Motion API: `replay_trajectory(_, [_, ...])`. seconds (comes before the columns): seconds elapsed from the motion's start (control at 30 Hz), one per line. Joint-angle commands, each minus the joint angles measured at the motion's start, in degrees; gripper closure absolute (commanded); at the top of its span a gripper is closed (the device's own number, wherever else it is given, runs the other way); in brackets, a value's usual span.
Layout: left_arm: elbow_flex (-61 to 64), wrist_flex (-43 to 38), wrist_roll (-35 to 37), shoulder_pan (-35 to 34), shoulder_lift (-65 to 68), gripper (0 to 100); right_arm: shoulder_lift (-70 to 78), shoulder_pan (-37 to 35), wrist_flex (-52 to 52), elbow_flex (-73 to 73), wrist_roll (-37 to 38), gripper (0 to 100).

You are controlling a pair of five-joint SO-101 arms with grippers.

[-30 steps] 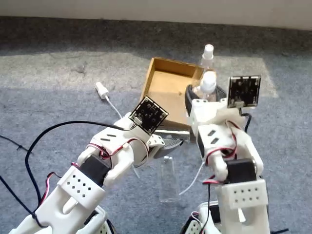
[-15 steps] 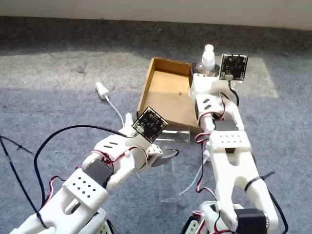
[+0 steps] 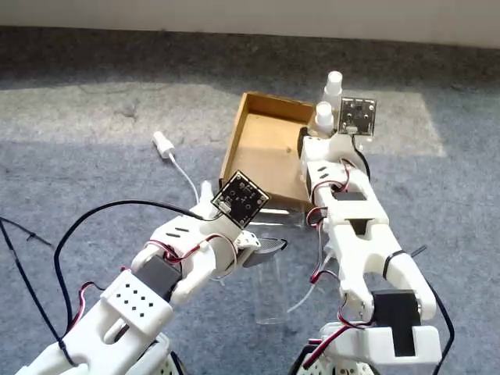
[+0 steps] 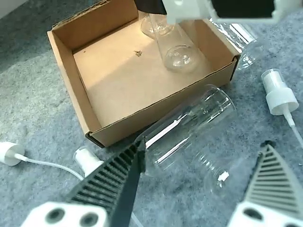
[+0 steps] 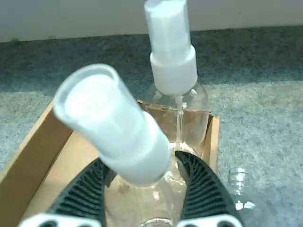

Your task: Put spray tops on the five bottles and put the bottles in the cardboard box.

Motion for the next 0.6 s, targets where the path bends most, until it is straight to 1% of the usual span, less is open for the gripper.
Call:
replay_trajectory(0.0, [-0.4,-0.88,-0.18,-0.4,-0.75,67,0.22,0.75,-4.7,-0.75,0.7,99.5])
replay_trajectory(0.23, [-0.31,-0.88,-0.18,-0.4,-0.75,67,2.24,2.86,-5.23,-1.01,0.79,99.5])
replay_trajectory(0.57, [-0.31,-0.79,-0.18,-0.4,-0.75,67,4.09,2.95,-5.23,-1.01,0.88,99.1])
